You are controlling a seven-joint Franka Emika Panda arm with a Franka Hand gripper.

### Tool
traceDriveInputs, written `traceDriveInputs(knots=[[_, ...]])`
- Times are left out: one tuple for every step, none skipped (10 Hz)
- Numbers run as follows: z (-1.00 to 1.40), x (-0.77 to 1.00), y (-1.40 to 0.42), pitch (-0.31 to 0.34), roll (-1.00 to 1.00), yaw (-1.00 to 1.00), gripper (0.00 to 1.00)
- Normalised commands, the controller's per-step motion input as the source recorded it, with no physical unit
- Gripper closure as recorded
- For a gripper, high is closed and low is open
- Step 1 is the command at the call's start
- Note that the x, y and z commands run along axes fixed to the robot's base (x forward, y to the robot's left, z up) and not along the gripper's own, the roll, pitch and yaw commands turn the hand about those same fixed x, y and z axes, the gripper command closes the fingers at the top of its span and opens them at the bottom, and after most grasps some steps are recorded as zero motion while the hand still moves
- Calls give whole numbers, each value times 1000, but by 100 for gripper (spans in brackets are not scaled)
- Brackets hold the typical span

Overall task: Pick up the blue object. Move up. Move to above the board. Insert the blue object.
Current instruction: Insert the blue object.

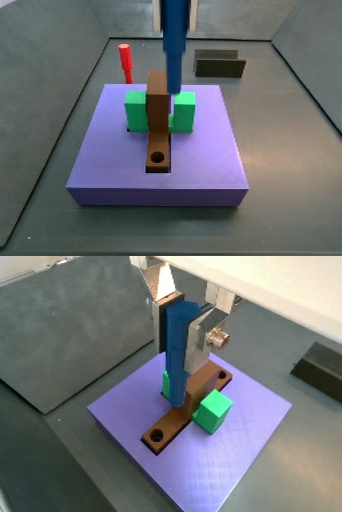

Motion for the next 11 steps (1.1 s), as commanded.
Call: traceDriveInputs(knots=[[-563, -29, 0, -11, 146, -63, 100], [-537, -69, -26, 0, 124, -97, 100], [-560, -69, -57, -4, 116, -83, 100], [-497, -83, -49, 0, 130, -51, 100], [-443, 0, -106, 0, 173, -109, 100], [-440, 0, -117, 20, 159, -151, 100], [-426, 0, -111, 0, 87, -97, 100], [-380, 0, -171, 0, 89, -97, 100], [-409, 0, -223, 0, 114, -86, 100], [-371, 0, -191, 0, 106, -86, 100], [-371, 0, -171, 0, 109, -91, 100]])
